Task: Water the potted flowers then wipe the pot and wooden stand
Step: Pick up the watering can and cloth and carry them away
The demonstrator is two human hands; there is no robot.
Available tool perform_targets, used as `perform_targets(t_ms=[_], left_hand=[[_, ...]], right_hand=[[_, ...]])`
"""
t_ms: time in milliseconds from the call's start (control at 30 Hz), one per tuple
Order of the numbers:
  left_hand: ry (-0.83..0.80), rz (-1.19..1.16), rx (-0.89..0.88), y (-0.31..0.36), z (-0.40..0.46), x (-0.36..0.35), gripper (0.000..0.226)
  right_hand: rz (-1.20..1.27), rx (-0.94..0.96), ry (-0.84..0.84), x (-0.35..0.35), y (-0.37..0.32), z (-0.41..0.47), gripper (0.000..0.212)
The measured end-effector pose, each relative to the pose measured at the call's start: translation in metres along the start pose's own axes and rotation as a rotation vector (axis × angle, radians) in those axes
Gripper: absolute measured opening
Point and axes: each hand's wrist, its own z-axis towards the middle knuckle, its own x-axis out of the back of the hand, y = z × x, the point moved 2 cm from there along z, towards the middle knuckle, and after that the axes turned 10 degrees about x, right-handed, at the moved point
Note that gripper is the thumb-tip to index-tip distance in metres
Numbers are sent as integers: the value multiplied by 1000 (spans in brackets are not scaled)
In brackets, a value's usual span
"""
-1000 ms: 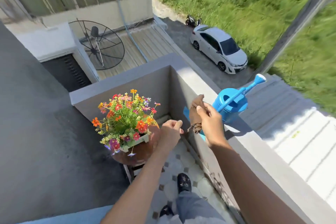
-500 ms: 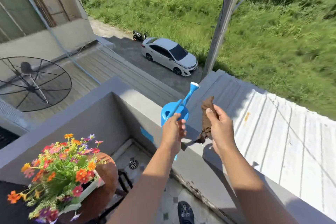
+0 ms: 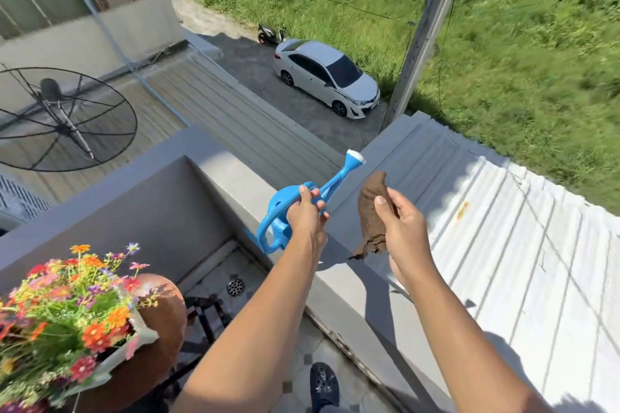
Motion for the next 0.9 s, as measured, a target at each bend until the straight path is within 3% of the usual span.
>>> perform_targets(t_ms=[133, 333, 533, 733, 900], left_hand=[[41, 91, -93, 34, -1, 33, 34], [96, 265, -184, 92, -29, 87, 27], [164, 643, -274, 113, -29, 153, 36], [289, 880, -185, 58, 40, 239, 40], [510, 951, -129, -31, 132, 321, 28]], right_hand=[[45, -1, -109, -21, -7, 6, 20], [106, -22, -276, -68, -30, -16, 30], [46, -50, -429, -115, -18, -51, 20], [-200, -100, -541, -159, 78, -87, 28], [-486, -135, -647, -179, 218, -113, 33]])
